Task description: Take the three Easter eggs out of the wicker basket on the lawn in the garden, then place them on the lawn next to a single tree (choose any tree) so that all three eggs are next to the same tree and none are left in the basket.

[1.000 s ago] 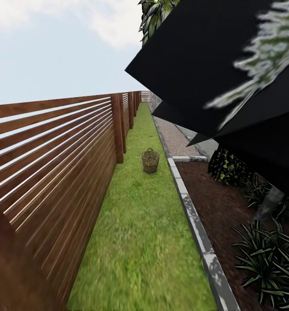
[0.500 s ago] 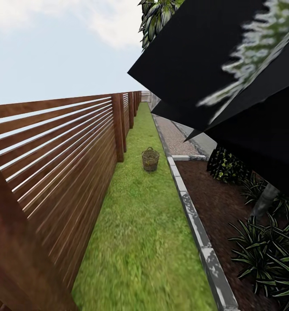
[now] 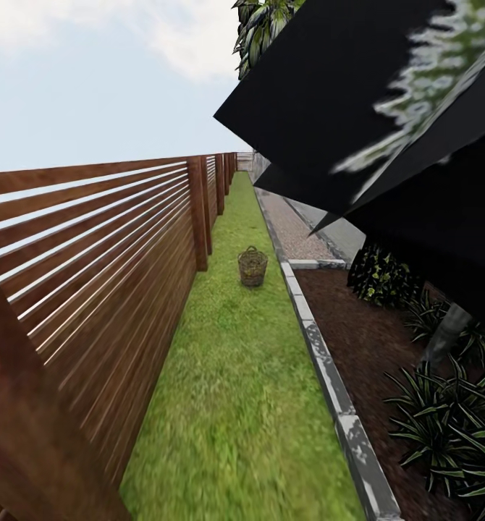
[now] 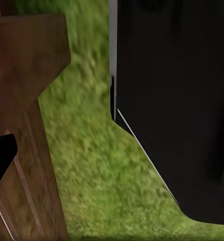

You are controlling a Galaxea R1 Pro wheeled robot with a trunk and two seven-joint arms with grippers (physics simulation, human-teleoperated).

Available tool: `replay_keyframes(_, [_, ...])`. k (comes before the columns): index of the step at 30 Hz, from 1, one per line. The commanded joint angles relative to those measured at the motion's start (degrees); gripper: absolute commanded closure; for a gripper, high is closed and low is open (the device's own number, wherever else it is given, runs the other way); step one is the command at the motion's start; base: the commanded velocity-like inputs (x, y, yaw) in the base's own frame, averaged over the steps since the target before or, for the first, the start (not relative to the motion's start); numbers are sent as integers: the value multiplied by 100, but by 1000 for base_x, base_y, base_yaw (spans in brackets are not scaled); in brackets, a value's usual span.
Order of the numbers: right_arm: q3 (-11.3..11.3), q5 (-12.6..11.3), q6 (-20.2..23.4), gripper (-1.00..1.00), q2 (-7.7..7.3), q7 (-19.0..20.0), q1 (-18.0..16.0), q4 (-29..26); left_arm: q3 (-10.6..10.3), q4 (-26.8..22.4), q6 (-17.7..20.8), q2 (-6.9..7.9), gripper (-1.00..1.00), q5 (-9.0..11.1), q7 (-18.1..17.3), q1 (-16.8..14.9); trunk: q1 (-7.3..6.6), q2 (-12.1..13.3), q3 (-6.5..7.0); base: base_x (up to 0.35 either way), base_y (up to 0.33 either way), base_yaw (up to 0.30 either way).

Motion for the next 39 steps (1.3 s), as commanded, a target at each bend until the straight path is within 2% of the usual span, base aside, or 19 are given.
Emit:
replay_keyframes(1, [-2, -2, -2, -100, 1, 0, -2, -1, 0, -4, -2, 0, -100, 2, 3, 0, 24, -46, -25, 0, 0, 0])
replay_keyframes(39, [-3, -28, 16, -100, 1, 0, -2, 18, 0, -4, -2, 0, -100, 2, 0, 0, 858, -1571, -707, 0, 0, 0])
